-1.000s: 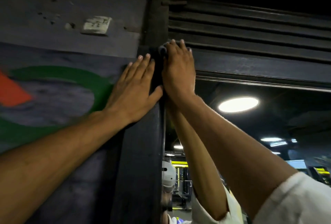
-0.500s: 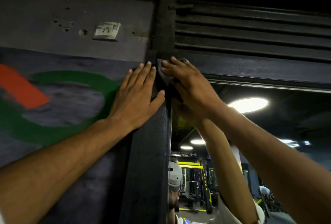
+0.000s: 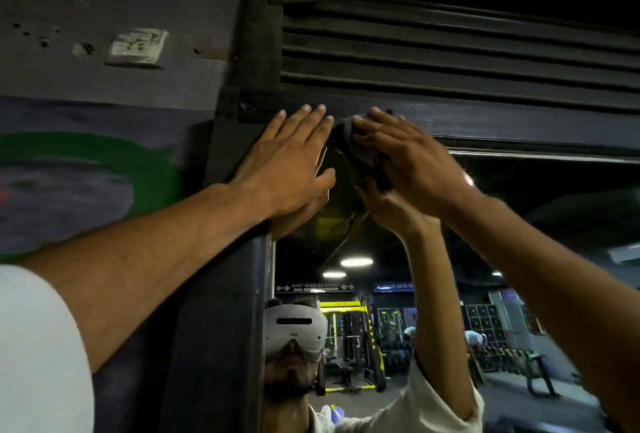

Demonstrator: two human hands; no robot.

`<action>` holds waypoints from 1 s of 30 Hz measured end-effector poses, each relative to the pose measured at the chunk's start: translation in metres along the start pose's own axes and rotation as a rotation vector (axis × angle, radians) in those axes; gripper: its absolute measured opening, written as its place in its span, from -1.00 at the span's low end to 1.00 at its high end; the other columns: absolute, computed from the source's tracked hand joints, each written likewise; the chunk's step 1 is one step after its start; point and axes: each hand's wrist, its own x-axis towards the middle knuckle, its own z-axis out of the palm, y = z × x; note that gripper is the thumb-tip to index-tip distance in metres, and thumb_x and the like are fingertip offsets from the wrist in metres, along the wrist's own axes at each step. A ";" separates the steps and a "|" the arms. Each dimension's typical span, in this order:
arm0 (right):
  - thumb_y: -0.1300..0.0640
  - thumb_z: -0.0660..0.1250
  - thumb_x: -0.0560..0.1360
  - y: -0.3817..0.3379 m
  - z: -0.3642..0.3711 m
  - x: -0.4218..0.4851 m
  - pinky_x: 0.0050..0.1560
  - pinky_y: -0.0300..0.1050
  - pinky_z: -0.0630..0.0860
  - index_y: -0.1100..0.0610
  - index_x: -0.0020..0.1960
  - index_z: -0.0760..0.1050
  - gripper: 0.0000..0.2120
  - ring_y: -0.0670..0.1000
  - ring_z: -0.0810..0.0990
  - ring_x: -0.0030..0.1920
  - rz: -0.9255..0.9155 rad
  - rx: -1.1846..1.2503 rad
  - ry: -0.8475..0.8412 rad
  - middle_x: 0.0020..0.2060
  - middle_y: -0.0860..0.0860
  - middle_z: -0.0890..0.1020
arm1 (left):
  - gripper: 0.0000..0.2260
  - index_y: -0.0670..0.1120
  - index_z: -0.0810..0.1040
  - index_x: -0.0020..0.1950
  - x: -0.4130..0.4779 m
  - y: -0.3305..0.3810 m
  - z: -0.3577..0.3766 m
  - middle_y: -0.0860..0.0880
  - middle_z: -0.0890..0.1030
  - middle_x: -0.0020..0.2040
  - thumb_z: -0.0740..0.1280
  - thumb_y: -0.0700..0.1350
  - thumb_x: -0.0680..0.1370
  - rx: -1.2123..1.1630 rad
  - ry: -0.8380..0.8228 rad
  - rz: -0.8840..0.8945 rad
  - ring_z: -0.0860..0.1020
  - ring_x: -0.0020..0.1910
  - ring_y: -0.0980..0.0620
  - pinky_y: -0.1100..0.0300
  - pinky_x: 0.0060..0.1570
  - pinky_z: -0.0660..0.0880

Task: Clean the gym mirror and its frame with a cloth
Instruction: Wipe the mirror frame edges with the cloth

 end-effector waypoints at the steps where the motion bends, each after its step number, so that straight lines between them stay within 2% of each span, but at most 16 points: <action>1: -0.12 0.03 0.60 0.012 -0.005 -0.010 0.63 -0.02 -0.01 0.07 0.56 0.40 -0.40 -0.09 0.07 0.61 0.044 0.012 0.033 0.60 -0.03 0.31 | -0.27 -0.04 -0.10 0.75 0.003 0.001 0.001 -0.02 -0.13 0.76 0.15 0.20 0.71 0.000 -0.003 0.010 -0.17 0.72 0.04 -0.02 0.69 -0.22; 6: -0.13 0.06 0.71 0.060 0.011 -0.066 0.52 0.31 0.37 0.06 0.52 0.42 -0.51 0.14 0.41 0.54 0.490 0.203 0.400 0.53 0.09 0.46 | -0.27 -0.04 -0.15 0.75 0.006 -0.002 0.008 -0.03 -0.17 0.76 0.08 0.24 0.71 0.046 0.005 0.031 -0.22 0.72 0.03 -0.06 0.68 -0.24; 8: -0.15 0.04 0.68 0.062 0.017 -0.052 0.43 0.32 0.44 0.08 0.45 0.46 -0.51 0.19 0.49 0.45 0.699 0.302 0.503 0.42 0.14 0.53 | -0.26 -0.05 -0.19 0.74 0.005 -0.003 0.012 -0.04 -0.21 0.75 0.03 0.27 0.71 0.086 0.007 0.037 -0.25 0.72 0.02 -0.07 0.68 -0.25; 10: -0.12 0.04 0.65 0.041 0.023 -0.023 0.45 0.25 0.43 0.07 0.41 0.49 -0.52 0.20 0.49 0.43 0.817 0.342 0.556 0.40 0.17 0.54 | -0.25 -0.06 -0.21 0.74 0.005 -0.004 0.013 -0.04 -0.22 0.75 0.01 0.28 0.71 0.094 0.008 0.043 -0.26 0.71 0.02 -0.08 0.68 -0.25; 12: -0.02 0.09 0.66 -0.002 0.033 0.002 0.47 0.16 0.40 0.08 0.45 0.48 -0.56 0.18 0.47 0.45 0.790 0.350 0.546 0.44 0.14 0.52 | -0.27 -0.05 -0.18 0.75 0.005 -0.003 0.011 -0.04 -0.19 0.75 0.03 0.26 0.71 0.053 0.013 0.044 -0.23 0.72 0.03 -0.06 0.68 -0.24; 14: 0.06 0.14 0.70 -0.051 0.045 0.018 0.56 0.17 0.33 0.06 0.54 0.41 -0.57 0.15 0.37 0.56 0.671 0.386 0.471 0.54 0.10 0.44 | -0.31 -0.06 -0.08 0.76 0.003 -0.002 0.009 -0.03 -0.09 0.76 0.08 0.20 0.73 -0.044 0.060 0.014 -0.15 0.73 0.03 -0.02 0.69 -0.21; 16: 0.01 0.12 0.69 -0.088 0.048 0.027 0.58 0.16 0.32 0.06 0.56 0.39 -0.54 0.10 0.35 0.59 0.560 0.461 0.411 0.56 0.08 0.43 | -0.37 -0.08 0.03 0.75 -0.003 -0.001 0.007 -0.05 0.04 0.75 0.14 0.08 0.74 -0.208 0.162 -0.072 -0.03 0.73 0.02 0.05 0.69 -0.15; 17: -0.03 0.11 0.68 -0.101 0.045 0.029 0.52 0.14 0.41 0.06 0.51 0.45 -0.55 0.08 0.46 0.51 0.523 0.520 0.410 0.48 0.08 0.53 | -0.40 -0.08 0.07 0.75 -0.008 0.000 0.006 -0.06 0.10 0.74 0.17 0.01 0.74 -0.298 0.208 -0.130 0.03 0.72 0.01 0.06 0.69 -0.11; 19: 0.01 0.13 0.71 -0.117 0.035 0.026 0.20 0.08 0.63 0.07 0.32 0.54 -0.69 -0.02 0.67 0.16 0.492 0.711 0.454 0.15 0.04 0.69 | -0.42 -0.04 0.12 0.74 -0.026 0.004 0.003 -0.06 0.19 0.72 0.19 -0.05 0.73 -0.471 0.248 -0.240 0.14 0.70 -0.01 0.01 0.69 0.03; 21: 0.16 0.18 0.74 -0.130 0.021 0.010 -0.05 -0.11 0.65 0.14 0.22 0.55 -0.81 -0.08 0.67 -0.08 0.519 0.905 0.475 -0.04 0.01 0.68 | -0.42 0.02 0.17 0.73 -0.050 0.015 -0.003 -0.04 0.28 0.68 0.18 0.01 0.70 -0.623 0.250 -0.287 0.28 0.62 0.04 0.07 0.60 0.23; 22: 0.21 0.18 0.74 -0.137 0.015 -0.003 -0.09 -0.19 0.63 0.17 0.21 0.55 -0.82 -0.05 0.67 -0.10 0.548 0.987 0.465 -0.06 0.03 0.68 | -0.43 0.03 0.23 0.71 -0.063 0.023 -0.006 -0.02 0.34 0.64 0.18 0.04 0.69 -0.690 0.257 -0.291 0.35 0.55 0.11 0.16 0.52 0.29; 23: 0.22 0.18 0.74 -0.146 0.010 -0.018 -0.08 -0.18 0.64 0.18 0.22 0.56 -0.81 0.01 0.67 -0.07 0.581 1.062 0.446 -0.05 0.07 0.68 | -0.47 0.03 0.30 0.68 -0.078 0.032 -0.009 0.02 0.41 0.59 0.21 0.04 0.69 -0.754 0.261 -0.286 0.41 0.47 0.18 0.27 0.44 0.34; 26: 0.20 0.20 0.73 -0.172 0.002 -0.077 0.06 0.19 0.64 0.19 0.18 0.60 -0.79 0.16 0.68 0.03 0.653 1.277 0.352 0.00 0.20 0.69 | -0.62 0.02 0.51 0.51 -0.128 0.067 -0.009 0.11 0.58 0.38 0.31 -0.02 0.68 -0.882 0.230 -0.245 0.53 0.28 0.29 0.53 0.20 0.38; 28: 0.19 0.22 0.71 -0.187 -0.004 -0.128 0.05 0.12 0.64 0.25 0.18 0.61 -0.78 0.13 0.69 0.03 0.741 1.426 0.292 0.01 0.23 0.70 | -0.69 0.02 0.60 0.37 -0.166 0.092 -0.002 0.14 0.64 0.24 0.37 -0.02 0.63 -0.945 0.159 -0.234 0.59 0.20 0.26 0.49 0.14 0.43; 30: 0.13 0.26 0.66 -0.204 -0.012 -0.186 0.08 0.09 0.60 0.22 0.14 0.64 -0.77 0.14 0.68 0.05 0.874 1.552 0.205 0.02 0.22 0.71 | -0.76 0.05 0.64 0.25 -0.208 0.121 0.008 0.15 0.67 0.12 0.43 -0.01 0.59 -1.028 0.054 -0.256 0.63 0.12 0.20 0.37 0.10 0.50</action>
